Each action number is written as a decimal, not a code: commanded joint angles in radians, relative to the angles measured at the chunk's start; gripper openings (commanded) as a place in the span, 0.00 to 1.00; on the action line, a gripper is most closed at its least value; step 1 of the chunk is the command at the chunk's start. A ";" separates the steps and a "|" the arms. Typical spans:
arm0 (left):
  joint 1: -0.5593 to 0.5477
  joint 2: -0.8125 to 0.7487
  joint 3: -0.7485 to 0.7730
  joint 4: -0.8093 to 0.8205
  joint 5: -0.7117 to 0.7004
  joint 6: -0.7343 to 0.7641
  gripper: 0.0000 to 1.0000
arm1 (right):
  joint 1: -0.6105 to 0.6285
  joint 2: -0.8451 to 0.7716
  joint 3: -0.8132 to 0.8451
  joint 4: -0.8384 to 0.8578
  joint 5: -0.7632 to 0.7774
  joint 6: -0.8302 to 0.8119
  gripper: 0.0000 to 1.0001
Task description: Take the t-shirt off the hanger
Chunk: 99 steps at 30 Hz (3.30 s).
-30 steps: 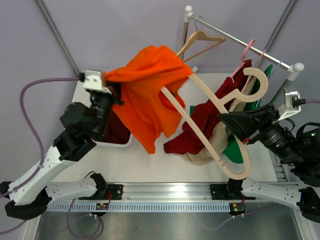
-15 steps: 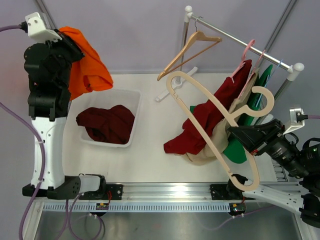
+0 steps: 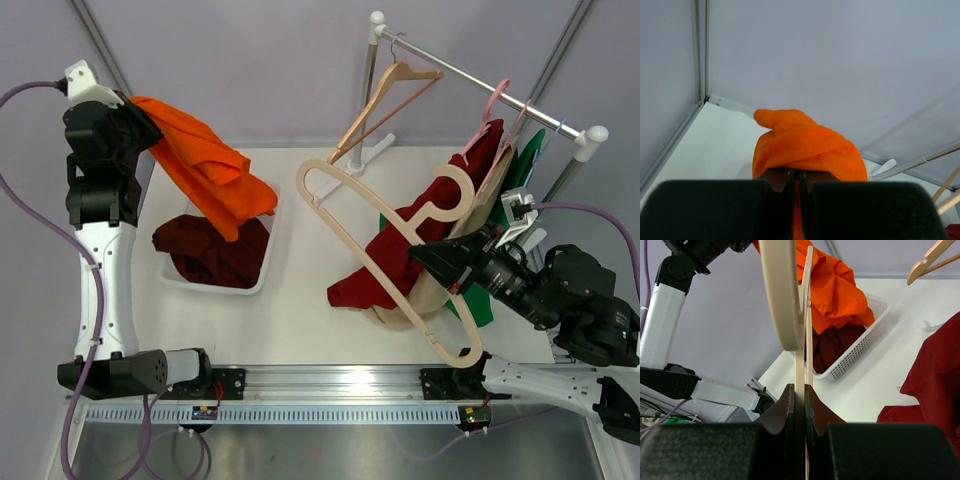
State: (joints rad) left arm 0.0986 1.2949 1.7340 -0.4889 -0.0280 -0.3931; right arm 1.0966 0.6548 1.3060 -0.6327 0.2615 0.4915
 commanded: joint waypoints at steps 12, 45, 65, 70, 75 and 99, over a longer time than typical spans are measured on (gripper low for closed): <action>0.006 -0.198 -0.594 0.276 0.002 -0.072 0.00 | -0.004 0.201 0.162 0.050 0.234 -0.054 0.00; -0.201 -0.678 -0.803 0.170 0.391 -0.061 0.99 | -0.156 0.799 0.687 -0.404 0.803 0.010 0.00; -0.479 -0.841 -1.022 0.081 0.560 0.089 0.99 | -0.463 1.192 1.072 -0.207 0.805 -0.108 0.00; -0.481 -0.878 -1.044 0.075 0.565 0.096 0.99 | -0.494 1.281 1.141 -0.055 0.824 -0.260 0.00; -0.481 -0.905 -1.074 0.067 0.540 0.096 0.99 | -0.515 1.339 1.182 0.021 0.826 -0.352 0.00; -0.481 -0.832 -1.076 0.064 0.545 0.096 0.99 | -0.618 1.310 0.894 0.091 0.677 -0.174 0.00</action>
State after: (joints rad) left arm -0.3786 0.4519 0.6605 -0.4431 0.4911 -0.3061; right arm 0.4831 2.0144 2.2414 -0.5484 0.9512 0.2703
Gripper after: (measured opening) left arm 0.987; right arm 0.128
